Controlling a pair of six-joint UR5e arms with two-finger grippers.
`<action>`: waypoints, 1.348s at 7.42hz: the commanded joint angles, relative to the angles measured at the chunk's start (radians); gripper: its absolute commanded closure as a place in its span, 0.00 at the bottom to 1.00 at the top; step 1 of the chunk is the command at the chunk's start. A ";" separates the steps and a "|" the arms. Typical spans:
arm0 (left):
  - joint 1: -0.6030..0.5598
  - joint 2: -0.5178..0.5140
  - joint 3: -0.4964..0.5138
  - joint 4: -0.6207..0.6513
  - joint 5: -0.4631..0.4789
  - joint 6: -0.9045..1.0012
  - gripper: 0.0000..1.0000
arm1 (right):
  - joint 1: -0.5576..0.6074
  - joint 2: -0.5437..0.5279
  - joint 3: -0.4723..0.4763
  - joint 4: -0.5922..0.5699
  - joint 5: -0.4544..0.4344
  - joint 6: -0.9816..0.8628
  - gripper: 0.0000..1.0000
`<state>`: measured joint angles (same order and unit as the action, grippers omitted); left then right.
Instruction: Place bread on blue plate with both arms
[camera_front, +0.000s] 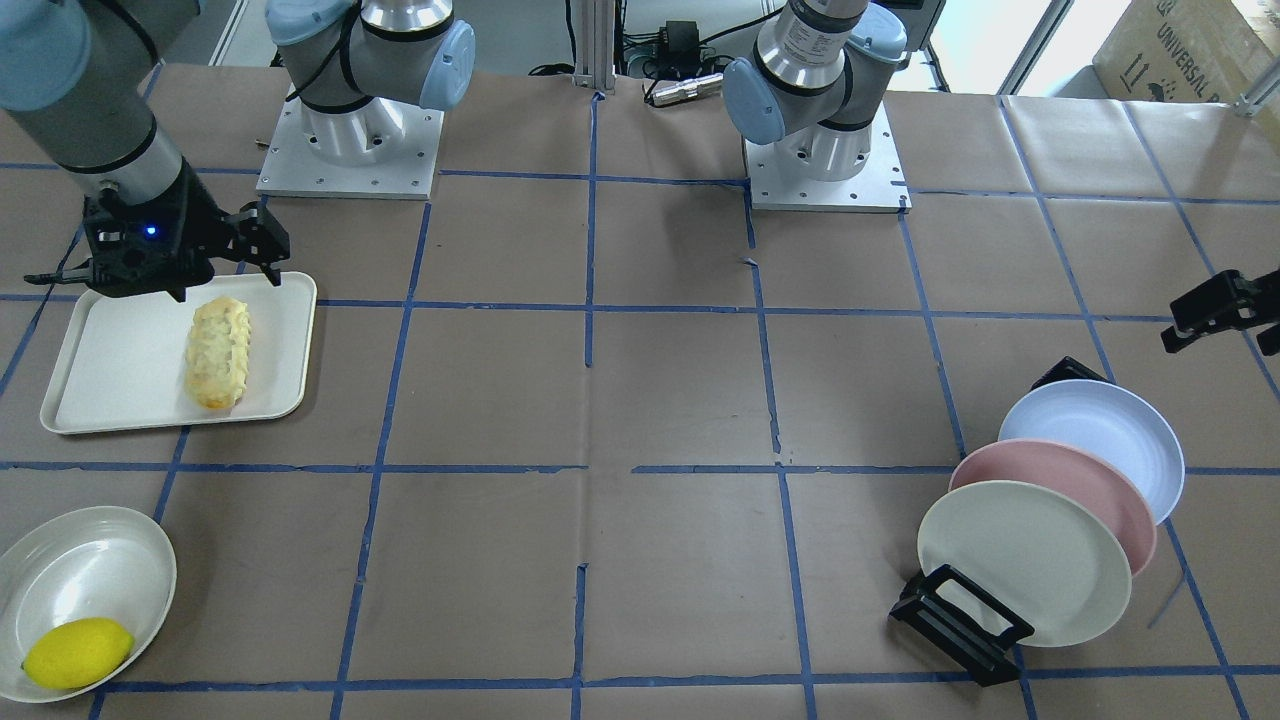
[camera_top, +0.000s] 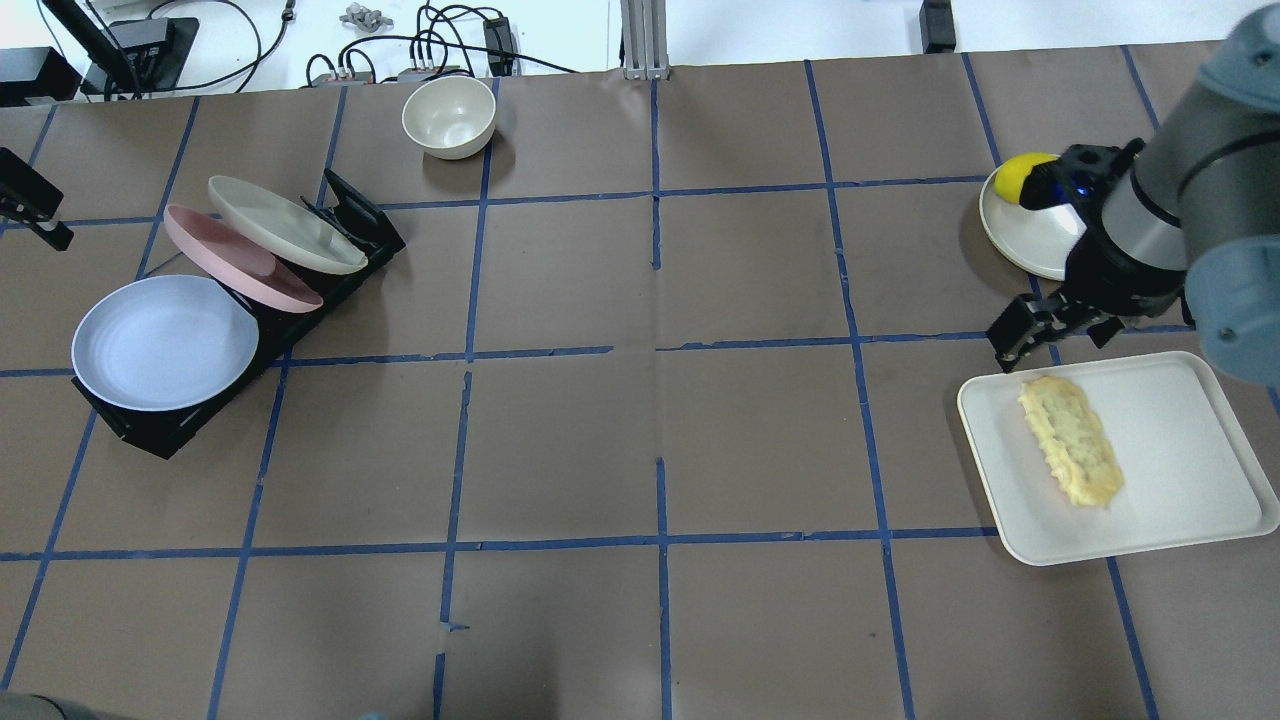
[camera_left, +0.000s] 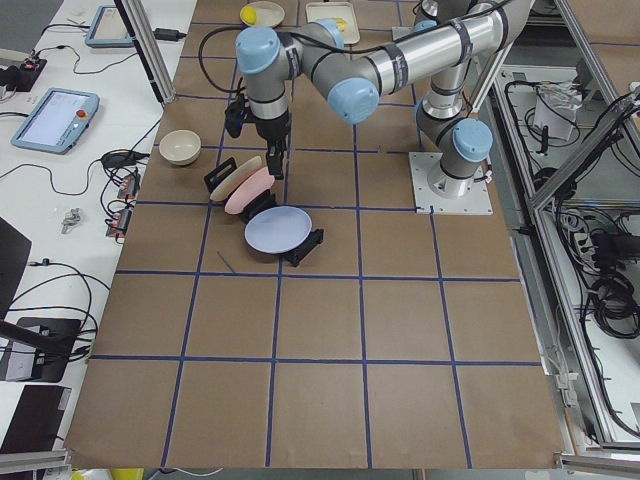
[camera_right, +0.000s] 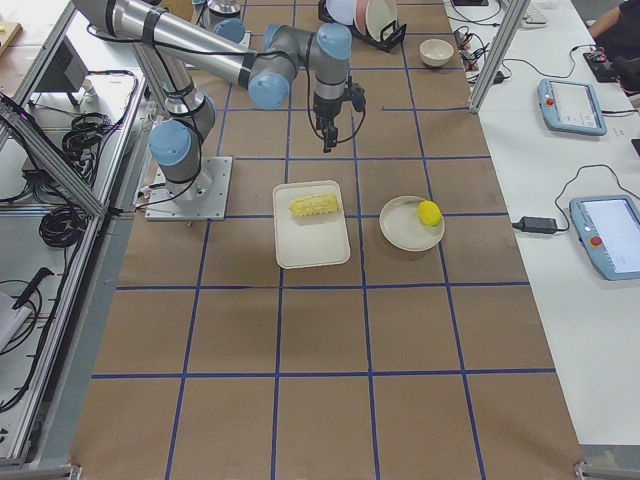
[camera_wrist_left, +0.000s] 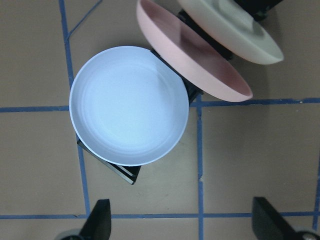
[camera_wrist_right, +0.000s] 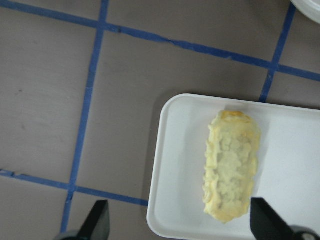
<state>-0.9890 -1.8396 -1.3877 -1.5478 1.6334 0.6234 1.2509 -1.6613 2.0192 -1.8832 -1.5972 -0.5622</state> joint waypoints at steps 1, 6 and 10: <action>0.074 -0.166 0.055 0.073 -0.006 0.128 0.01 | -0.117 0.030 0.162 -0.231 0.000 -0.164 0.00; 0.089 -0.337 0.055 0.101 -0.073 0.130 0.05 | -0.214 0.255 0.200 -0.442 0.005 -0.188 0.00; 0.089 -0.365 0.044 0.103 -0.061 0.124 0.19 | -0.214 0.239 0.242 -0.444 0.028 -0.174 0.09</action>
<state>-0.9004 -2.1910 -1.3425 -1.4462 1.5693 0.7453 1.0375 -1.4198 2.2562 -2.3275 -1.5696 -0.7417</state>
